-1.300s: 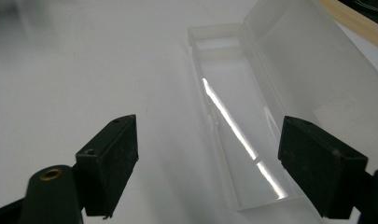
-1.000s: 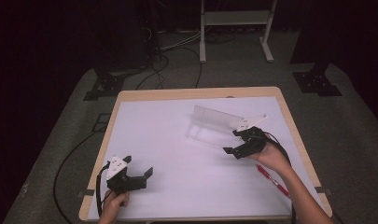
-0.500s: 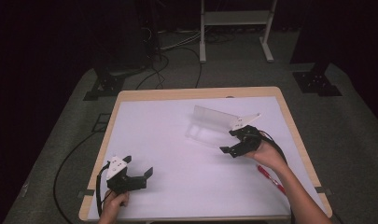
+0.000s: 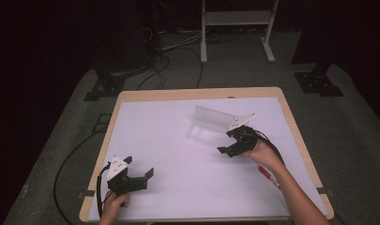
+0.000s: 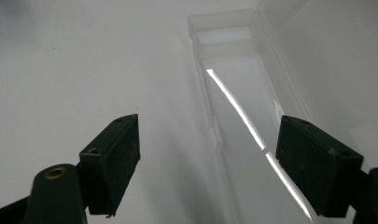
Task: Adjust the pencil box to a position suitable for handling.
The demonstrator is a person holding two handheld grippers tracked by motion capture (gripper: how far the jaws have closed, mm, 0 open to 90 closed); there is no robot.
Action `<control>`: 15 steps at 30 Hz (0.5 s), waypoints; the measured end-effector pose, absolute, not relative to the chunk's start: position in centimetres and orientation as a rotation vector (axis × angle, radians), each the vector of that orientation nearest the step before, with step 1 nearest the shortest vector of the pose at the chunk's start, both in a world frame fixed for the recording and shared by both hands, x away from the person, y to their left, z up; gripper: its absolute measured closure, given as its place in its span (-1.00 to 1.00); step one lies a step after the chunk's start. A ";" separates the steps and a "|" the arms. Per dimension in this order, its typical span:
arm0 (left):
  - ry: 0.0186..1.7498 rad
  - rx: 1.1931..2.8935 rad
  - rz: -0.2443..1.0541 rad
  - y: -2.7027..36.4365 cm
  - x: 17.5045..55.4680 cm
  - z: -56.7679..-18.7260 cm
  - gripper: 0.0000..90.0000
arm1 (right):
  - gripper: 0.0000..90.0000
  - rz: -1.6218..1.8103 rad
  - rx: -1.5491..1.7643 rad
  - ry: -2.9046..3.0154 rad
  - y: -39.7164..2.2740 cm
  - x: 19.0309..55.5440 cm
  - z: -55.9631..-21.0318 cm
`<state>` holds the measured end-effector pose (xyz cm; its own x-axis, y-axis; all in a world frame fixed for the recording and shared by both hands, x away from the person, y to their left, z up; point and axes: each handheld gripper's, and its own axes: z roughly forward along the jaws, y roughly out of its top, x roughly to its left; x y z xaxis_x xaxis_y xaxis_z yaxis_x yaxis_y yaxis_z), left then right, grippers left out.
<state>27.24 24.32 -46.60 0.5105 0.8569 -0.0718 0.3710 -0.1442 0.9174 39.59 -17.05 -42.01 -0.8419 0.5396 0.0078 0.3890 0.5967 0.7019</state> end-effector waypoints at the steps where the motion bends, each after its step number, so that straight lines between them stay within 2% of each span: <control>1: 1.041 1.734 0.597 24.3 27.2 -46.6 -1.00 | -0.52 1.075 0.770 2.621 -17.0 39.7 -42.1; 15: 1.039 1.732 0.596 24.3 27.2 -46.6 -1.00 | -0.46 1.034 0.768 2.642 -15.7 40.5 -43.3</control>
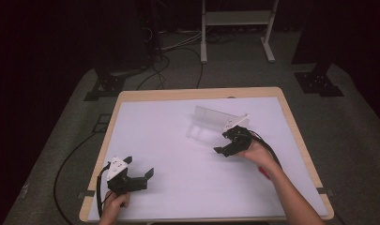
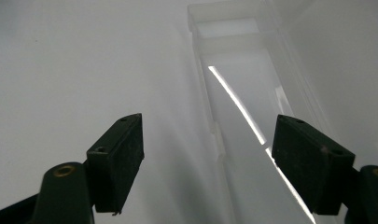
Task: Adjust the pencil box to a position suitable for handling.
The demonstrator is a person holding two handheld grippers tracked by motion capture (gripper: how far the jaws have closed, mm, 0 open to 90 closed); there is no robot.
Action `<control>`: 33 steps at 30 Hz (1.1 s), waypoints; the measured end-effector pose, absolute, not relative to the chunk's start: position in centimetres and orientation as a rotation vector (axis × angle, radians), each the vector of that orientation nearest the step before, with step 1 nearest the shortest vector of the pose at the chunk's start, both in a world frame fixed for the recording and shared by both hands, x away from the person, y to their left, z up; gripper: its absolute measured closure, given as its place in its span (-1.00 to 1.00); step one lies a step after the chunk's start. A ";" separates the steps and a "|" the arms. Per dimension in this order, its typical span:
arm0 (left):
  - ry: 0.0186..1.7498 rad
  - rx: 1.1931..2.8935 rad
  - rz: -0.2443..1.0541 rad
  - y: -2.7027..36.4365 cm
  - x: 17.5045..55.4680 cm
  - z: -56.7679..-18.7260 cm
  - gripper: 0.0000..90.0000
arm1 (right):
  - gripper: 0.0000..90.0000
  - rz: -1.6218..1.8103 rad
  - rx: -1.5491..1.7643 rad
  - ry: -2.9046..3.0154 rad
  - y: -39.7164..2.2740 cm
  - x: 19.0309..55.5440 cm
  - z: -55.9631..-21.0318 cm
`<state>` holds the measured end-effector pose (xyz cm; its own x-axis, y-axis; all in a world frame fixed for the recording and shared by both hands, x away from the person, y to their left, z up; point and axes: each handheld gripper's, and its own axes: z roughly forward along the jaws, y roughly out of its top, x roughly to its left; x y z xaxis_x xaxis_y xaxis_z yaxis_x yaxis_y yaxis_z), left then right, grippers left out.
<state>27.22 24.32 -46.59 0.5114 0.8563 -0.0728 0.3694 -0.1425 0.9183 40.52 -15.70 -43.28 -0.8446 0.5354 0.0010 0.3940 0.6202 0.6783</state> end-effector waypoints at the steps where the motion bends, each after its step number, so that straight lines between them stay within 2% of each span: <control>1: 1.039 1.732 0.596 24.3 27.2 -46.6 -1.00 | -0.42 1.034 0.766 2.646 -15.6 40.6 -43.4; 19: 1.039 1.730 0.595 24.3 27.2 -46.6 -1.00 | -0.09 1.000 0.782 2.683 -15.3 41.2 -44.6; 24: 1.038 1.729 0.595 24.3 27.2 -46.6 -1.00 | 0.11 1.002 0.780 2.683 -15.2 41.4 -44.8; 33: 1.038 1.730 0.594 24.3 27.2 -46.6 -1.00 | 0.29 0.976 0.782 2.688 -15.0 41.5 -45.2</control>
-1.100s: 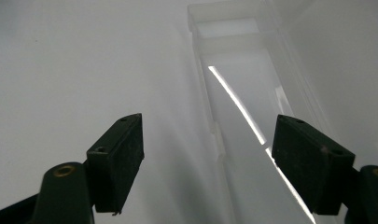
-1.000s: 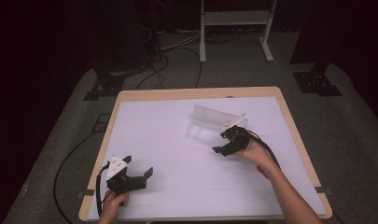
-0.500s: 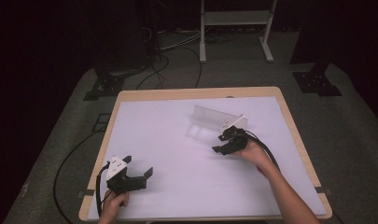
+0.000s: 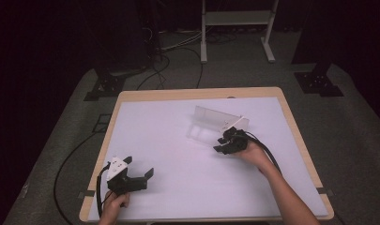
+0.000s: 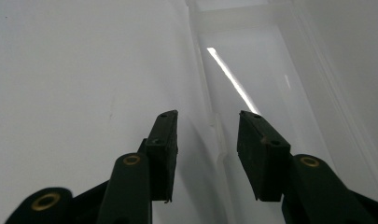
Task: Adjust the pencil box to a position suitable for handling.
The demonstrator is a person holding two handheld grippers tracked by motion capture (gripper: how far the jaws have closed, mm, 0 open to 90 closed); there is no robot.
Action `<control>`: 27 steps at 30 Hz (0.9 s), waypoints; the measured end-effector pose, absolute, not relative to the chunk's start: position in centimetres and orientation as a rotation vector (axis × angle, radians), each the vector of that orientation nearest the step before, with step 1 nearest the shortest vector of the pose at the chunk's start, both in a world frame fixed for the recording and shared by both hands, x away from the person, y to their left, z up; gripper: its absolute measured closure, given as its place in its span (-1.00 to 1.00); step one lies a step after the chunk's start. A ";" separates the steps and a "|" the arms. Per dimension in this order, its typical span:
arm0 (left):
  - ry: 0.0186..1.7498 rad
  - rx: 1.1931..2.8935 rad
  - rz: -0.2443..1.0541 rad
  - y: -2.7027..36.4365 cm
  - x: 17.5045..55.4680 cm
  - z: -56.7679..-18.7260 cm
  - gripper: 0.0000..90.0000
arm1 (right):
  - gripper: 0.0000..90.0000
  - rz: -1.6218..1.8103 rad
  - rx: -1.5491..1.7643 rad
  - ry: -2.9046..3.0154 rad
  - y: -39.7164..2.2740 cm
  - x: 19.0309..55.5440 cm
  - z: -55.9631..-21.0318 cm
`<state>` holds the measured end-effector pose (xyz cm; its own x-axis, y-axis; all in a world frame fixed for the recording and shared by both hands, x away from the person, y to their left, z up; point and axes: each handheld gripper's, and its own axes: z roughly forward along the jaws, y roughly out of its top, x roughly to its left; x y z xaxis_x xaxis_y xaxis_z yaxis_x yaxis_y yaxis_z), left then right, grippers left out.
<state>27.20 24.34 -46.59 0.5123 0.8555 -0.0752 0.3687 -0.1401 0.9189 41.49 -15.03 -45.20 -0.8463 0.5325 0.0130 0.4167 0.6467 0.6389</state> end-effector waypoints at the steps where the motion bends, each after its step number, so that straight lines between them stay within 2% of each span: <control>1: 1.038 1.729 0.595 24.3 27.2 -46.6 -1.00 | 0.36 0.978 0.784 2.687 -15.0 41.5 -45.2; 12: 1.036 1.729 0.596 24.4 27.2 -46.6 -1.00 | 0.69 0.952 0.754 2.680 -15.0 41.5 -45.3; 27: 1.035 1.729 0.597 24.4 27.2 -46.6 -1.00 | 0.76 0.917 0.753 2.685 -15.1 41.8 -45.7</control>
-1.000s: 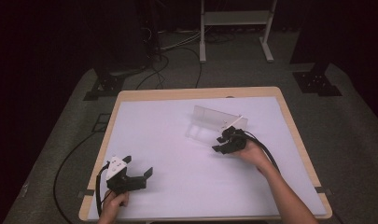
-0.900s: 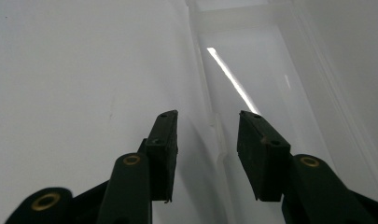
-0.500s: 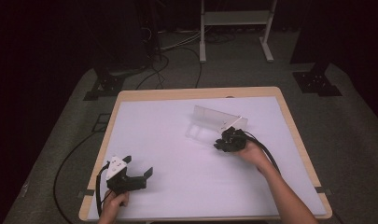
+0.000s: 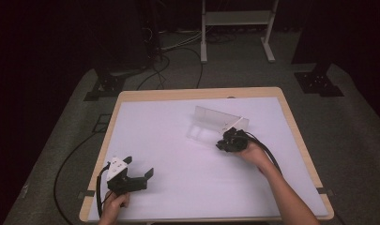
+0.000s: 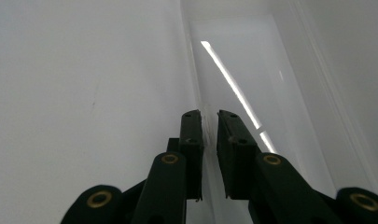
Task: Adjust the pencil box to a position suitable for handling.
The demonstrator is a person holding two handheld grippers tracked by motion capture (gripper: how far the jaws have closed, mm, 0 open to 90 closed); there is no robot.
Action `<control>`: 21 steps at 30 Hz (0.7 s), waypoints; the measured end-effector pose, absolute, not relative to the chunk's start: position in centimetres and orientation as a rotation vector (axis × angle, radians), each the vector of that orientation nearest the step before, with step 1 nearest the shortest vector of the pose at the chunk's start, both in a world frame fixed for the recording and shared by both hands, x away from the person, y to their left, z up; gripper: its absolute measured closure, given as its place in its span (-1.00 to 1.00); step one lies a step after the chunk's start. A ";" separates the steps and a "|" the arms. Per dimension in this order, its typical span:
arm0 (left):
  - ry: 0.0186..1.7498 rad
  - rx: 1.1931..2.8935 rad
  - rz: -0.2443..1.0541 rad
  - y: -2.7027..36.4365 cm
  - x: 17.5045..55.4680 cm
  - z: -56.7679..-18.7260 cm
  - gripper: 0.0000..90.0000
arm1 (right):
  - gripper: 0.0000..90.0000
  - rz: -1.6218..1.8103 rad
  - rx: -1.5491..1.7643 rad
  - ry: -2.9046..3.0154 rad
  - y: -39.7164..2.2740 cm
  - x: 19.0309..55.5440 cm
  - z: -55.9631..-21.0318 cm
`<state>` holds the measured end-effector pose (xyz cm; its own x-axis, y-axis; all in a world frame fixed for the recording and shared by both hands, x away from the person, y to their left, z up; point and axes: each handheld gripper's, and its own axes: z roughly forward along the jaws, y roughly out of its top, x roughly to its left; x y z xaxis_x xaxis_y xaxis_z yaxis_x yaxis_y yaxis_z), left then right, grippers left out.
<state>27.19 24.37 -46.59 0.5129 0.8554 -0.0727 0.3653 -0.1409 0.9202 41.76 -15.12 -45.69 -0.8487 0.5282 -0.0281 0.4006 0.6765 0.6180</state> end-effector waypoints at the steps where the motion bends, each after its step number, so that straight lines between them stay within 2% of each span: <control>1: 1.035 1.728 0.598 24.4 27.2 -46.6 -1.00 | 0.78 0.915 0.755 2.683 -15.1 41.8 -45.7; 9: 1.035 1.727 0.597 24.4 27.2 -46.6 -1.00 | 0.89 0.908 0.743 2.689 -15.1 41.8 -45.9; 21: 1.037 1.730 0.598 24.4 27.2 -46.6 -1.00 | 0.91 0.890 0.700 2.669 -15.0 41.5 -45.7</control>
